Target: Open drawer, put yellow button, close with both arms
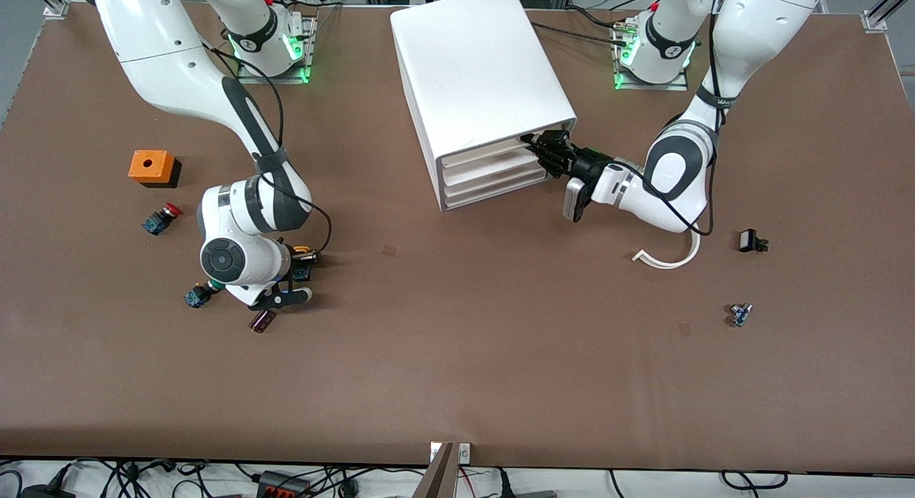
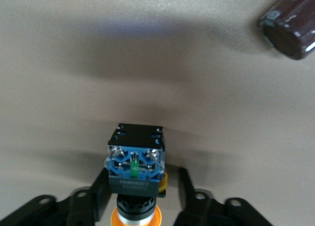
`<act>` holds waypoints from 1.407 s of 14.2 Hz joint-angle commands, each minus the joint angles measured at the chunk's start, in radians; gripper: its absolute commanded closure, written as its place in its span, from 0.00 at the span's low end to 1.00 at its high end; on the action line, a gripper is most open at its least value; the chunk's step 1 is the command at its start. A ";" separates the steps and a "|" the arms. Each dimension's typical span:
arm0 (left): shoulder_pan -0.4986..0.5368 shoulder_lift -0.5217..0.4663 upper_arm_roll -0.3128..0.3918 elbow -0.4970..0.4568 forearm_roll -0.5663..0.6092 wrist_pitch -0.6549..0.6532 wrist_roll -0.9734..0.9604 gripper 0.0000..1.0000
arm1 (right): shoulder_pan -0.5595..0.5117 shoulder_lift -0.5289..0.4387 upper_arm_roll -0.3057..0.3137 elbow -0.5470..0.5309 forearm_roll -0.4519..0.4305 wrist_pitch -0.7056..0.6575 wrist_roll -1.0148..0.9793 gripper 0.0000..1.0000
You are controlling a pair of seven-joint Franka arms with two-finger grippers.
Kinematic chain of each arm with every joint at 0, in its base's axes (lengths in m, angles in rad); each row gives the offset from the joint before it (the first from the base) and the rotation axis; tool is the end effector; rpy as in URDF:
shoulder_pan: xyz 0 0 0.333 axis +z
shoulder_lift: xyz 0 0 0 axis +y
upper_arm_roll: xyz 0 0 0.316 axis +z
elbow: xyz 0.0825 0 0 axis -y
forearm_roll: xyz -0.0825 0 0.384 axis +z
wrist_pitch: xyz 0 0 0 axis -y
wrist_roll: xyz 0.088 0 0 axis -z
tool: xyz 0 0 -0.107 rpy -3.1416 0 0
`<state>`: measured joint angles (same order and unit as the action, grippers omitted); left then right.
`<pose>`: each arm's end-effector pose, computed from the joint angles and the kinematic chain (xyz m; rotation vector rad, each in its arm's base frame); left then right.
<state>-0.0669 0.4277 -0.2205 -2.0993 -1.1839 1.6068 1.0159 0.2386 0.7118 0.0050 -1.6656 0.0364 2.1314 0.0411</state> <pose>0.4705 -0.2384 0.2365 1.6648 -0.5389 -0.3641 0.6339 0.1589 0.1731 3.1016 0.2776 -0.3881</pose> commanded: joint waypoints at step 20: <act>0.073 0.249 0.056 0.467 0.127 -0.001 -0.122 0.01 | 0.164 -0.028 0.164 0.593 0.011 -0.343 -0.044 1.00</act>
<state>0.0136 0.6507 -0.1681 -1.6695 -1.0801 1.6032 0.9078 0.3479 0.6698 0.1691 -1.1299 0.0384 1.8135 -0.0026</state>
